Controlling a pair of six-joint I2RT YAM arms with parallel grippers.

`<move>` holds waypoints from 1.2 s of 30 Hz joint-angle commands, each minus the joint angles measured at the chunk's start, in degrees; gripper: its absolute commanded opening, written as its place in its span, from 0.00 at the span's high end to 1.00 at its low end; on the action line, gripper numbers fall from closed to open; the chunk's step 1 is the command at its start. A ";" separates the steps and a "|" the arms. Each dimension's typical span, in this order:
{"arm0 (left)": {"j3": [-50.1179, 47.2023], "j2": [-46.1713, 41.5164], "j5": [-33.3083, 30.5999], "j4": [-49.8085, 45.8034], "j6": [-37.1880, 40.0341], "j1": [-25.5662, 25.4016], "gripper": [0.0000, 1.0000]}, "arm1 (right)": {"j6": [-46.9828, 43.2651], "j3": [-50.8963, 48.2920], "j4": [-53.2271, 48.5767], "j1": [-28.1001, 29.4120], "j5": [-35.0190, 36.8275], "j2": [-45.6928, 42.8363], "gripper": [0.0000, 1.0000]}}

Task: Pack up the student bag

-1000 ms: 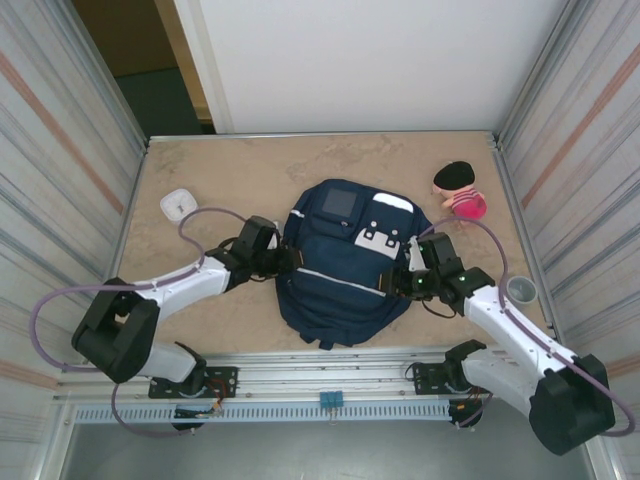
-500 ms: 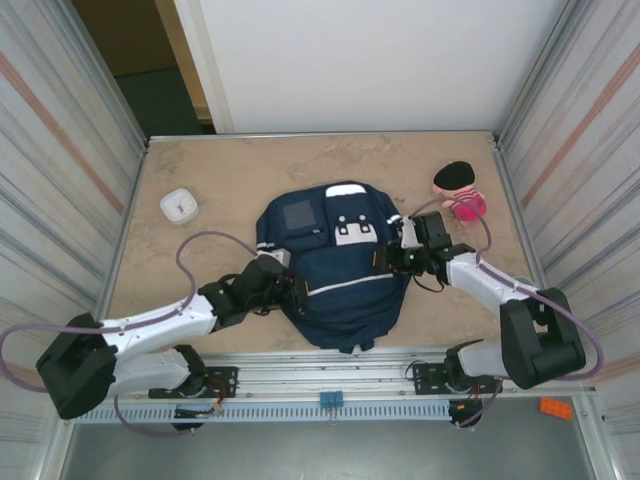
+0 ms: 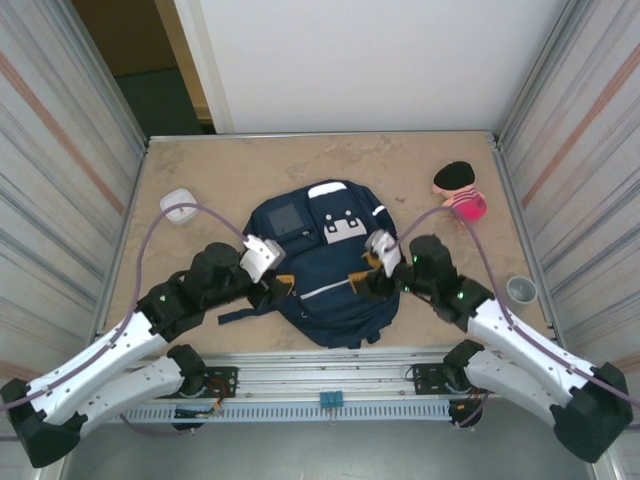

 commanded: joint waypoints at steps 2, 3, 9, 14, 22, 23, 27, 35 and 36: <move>0.48 1.68 6.45 -12.42 31.46 0.91 0.42 | -19.94 -4.49 0.94 8.88 6.75 -2.08 0.44; -0.02 2.57 6.32 -13.28 33.66 1.01 0.42 | -23.28 -5.18 0.94 10.94 7.85 -1.97 0.45; -8.15 5.68 8.68 -2.07 39.21 5.22 0.41 | -32.63 -7.76 5.34 16.53 12.20 2.36 0.49; -10.62 8.88 8.78 7.63 39.15 5.72 0.36 | -34.97 -7.74 9.72 16.62 15.40 6.15 0.49; -9.28 17.83 8.54 12.08 40.78 5.59 0.32 | -37.31 -6.89 11.23 16.40 18.04 9.64 0.56; -9.32 18.62 8.56 12.76 40.88 5.54 0.33 | -37.55 -6.93 11.58 16.27 18.44 11.26 0.59; -9.53 20.62 6.44 14.35 40.59 5.50 0.37 | -37.76 -6.76 13.18 15.96 18.65 11.02 0.85; -10.47 22.84 4.83 18.40 39.82 6.33 0.41 | -35.50 -6.49 13.51 12.07 12.94 3.70 1.00; -10.05 23.60 4.98 17.94 39.86 6.31 0.44 | -35.22 -6.62 13.28 11.20 12.07 3.13 1.00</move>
